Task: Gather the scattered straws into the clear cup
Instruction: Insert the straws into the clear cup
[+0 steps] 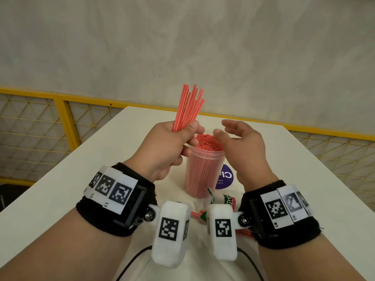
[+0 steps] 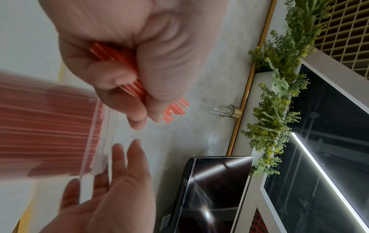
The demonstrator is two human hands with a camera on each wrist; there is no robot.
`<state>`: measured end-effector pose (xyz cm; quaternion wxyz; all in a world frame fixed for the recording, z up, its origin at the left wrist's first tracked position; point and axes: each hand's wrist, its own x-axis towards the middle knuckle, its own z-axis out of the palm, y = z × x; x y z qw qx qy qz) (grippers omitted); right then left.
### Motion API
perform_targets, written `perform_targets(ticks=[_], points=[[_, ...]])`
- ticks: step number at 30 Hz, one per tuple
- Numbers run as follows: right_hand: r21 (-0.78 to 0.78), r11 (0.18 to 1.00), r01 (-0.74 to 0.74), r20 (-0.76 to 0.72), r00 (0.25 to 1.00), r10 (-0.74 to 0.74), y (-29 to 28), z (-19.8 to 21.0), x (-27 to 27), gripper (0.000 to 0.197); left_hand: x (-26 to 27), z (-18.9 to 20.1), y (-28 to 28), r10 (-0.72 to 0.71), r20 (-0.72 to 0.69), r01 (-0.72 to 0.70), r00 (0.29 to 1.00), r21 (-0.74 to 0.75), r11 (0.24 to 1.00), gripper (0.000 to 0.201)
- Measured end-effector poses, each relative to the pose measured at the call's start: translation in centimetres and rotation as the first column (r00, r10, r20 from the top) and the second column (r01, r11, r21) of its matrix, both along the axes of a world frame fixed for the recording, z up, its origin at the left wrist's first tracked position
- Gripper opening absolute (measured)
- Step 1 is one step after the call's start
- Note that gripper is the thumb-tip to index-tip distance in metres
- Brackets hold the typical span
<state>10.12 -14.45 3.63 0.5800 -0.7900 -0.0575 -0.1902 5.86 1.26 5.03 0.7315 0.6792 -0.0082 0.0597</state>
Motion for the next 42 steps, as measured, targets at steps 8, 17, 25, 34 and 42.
perform_targets(ticks=[8,17,25,34,42], points=[[0.138,0.979,-0.147,0.18,0.976,0.121,0.6,2.6,-2.4,0.042,-0.3,0.1,-0.1,-0.177,-0.041,0.177,0.983,-0.012,0.984,0.033],[0.288,0.902,-0.321,0.196,0.942,0.272,0.8,3.1,-3.5,0.052,-0.3,-0.1,-0.2,-0.26,-0.028,0.26,0.965,0.024,0.965,0.038],[0.365,0.888,-0.279,0.232,0.951,0.203,0.4,3.1,-2.9,0.04,-0.3,0.2,-0.2,-0.185,-0.016,0.185,0.983,-0.015,0.983,0.045],[0.373,0.889,-0.265,0.279,0.946,0.165,0.4,3.2,-2.6,0.032,-0.2,0.2,-0.7,0.077,0.124,-0.091,0.989,0.112,0.99,0.03],[0.415,0.91,-0.018,0.415,0.893,-0.172,-1.4,3.3,-1.8,0.032,0.3,-1.0,-1.3,0.004,0.271,-0.106,0.963,0.366,0.925,0.024]])
